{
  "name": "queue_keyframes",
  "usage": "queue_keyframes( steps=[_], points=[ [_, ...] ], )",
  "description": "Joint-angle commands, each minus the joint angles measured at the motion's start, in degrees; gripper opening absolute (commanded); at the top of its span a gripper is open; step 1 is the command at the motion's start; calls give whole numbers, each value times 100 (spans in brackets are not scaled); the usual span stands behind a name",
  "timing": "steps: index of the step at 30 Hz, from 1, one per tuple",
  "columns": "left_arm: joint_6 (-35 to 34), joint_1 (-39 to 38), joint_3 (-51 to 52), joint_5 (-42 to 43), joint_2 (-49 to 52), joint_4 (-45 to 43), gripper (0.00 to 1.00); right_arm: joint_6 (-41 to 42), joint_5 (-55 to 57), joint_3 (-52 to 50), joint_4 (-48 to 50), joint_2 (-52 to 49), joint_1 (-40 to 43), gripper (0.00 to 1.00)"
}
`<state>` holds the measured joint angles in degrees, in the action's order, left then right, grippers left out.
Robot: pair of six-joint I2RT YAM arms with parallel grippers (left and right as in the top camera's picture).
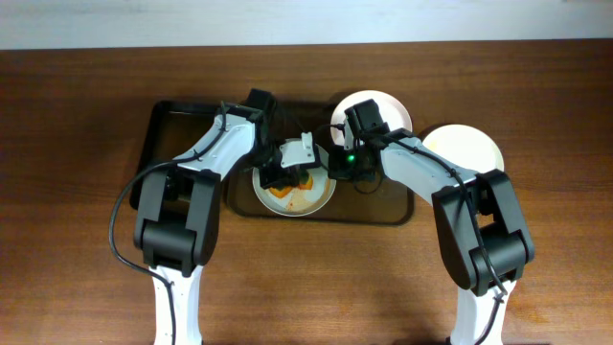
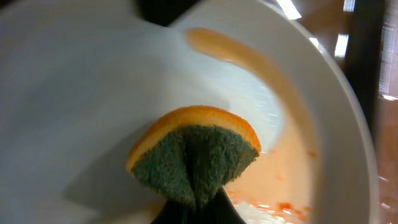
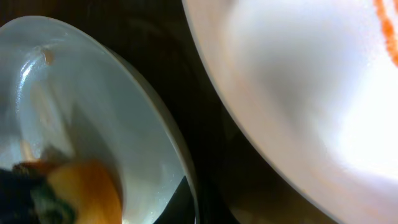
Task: Clean dirty plates on tray and stack at the side
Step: 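Wipe the front-left plate with the sponge in the left gripper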
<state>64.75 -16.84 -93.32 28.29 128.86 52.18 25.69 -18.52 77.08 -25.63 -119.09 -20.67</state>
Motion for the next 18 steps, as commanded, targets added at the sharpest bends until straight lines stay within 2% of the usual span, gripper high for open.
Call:
queue_keyframes(
  steps=[1, 4, 5, 8, 9, 10, 13, 16, 18],
  points=[
    [-874, -26, 317, -1934, 656, -531, 0, 63, 116, 9, -9, -125, 7, 4],
    [-2085, -26, 317, -3001, 656, -1137, 0, 63, 116, 9, -9, -125, 7, 4],
    [-2675, -26, 317, -3418, 656, -1276, 0, 66, 116, 9, -7, -125, 7, 4],
    [-4428, -26, 317, -3410, 656, -1054, 0, 66, 116, 9, -4, -125, 7, 4],
    [-5423, -28, 317, -3410, 656, -776, 0, 63, 116, 9, -4, -125, 7, 4],
    [-5821, -31, 317, -3346, 656, -538, 0, 66, 116, 9, -4, -125, 7, 4],
    [-5901, -52, 317, -2892, 656, 61, 0, 66, 116, 9, -4, -125, 7, 4],
    [-7958, -55, 216, -2887, 654, 584, 0, 66, 114, 9, -4, -125, 7, 4],
    [-8096, -52, -33, -2809, 654, 848, 0, 66, 114, 9, -4, -125, 7, 4]
  ],
)
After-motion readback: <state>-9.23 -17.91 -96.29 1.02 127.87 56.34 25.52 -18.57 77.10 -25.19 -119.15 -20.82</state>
